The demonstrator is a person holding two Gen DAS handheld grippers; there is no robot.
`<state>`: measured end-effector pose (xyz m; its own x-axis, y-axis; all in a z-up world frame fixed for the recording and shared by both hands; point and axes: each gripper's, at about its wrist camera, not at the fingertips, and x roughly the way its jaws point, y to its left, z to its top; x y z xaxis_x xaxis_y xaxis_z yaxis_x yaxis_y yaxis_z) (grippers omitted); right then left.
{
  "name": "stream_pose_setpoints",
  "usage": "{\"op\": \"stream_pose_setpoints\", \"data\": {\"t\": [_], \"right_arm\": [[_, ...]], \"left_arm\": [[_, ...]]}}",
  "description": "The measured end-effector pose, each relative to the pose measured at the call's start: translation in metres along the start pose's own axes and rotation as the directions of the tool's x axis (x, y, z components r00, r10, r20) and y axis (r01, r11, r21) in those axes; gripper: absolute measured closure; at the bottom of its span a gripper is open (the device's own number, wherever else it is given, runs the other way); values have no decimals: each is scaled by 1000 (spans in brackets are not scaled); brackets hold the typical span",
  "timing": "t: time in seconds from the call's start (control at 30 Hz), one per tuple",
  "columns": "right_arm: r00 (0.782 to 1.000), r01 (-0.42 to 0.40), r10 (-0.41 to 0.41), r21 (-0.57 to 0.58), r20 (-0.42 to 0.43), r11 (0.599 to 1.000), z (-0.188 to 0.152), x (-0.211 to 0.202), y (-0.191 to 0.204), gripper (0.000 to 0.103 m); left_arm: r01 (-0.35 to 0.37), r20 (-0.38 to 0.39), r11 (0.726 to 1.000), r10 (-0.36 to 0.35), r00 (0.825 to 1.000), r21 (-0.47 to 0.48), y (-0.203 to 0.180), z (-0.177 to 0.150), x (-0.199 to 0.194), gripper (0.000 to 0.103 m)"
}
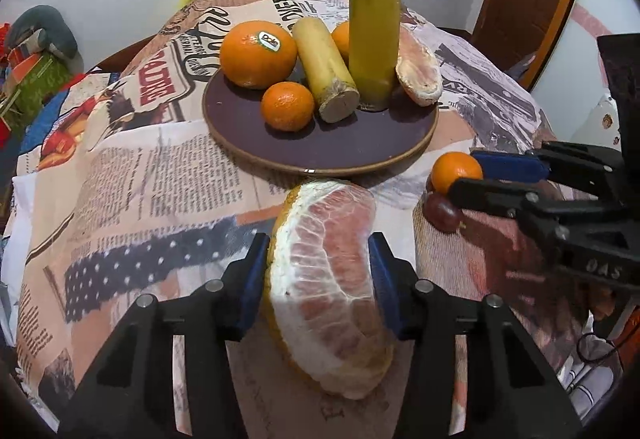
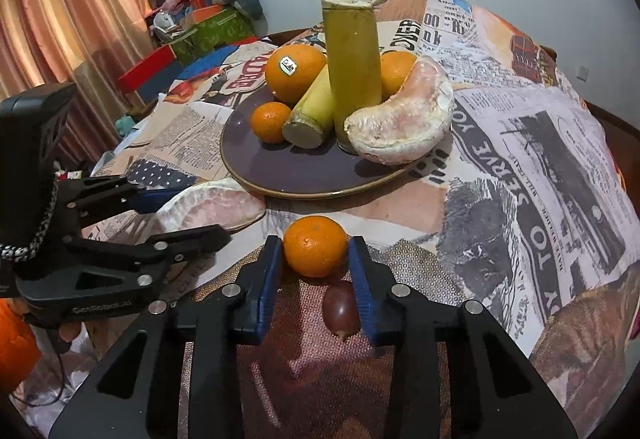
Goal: Organize fruits
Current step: 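Lay the pomelo segment on the plate with the left tool while the right tool sets the mandarin there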
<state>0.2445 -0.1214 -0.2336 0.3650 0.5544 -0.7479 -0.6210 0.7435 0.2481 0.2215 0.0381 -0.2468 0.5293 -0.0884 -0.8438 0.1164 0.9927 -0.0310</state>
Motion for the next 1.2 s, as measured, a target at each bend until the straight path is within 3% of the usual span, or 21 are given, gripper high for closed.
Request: {"op": "stream_pose_setpoints", "data": {"t": [0.13, 0.57, 1.2], "right_arm": [[1000, 2, -2, 0, 4, 1000, 0, -1, 0, 72], [997, 24, -24, 4, 74, 1000, 15, -24, 1, 72], [995, 20, -18, -23, 94, 1000, 45, -7, 1, 72]], "left_arm": [[-31, 17, 999, 32, 999, -13, 4, -6, -12, 54], [-19, 126, 998, 27, 992, -65, 16, 10, -48, 54], [5, 215, 997, 11, 976, -75, 34, 66, -34, 54]]}}
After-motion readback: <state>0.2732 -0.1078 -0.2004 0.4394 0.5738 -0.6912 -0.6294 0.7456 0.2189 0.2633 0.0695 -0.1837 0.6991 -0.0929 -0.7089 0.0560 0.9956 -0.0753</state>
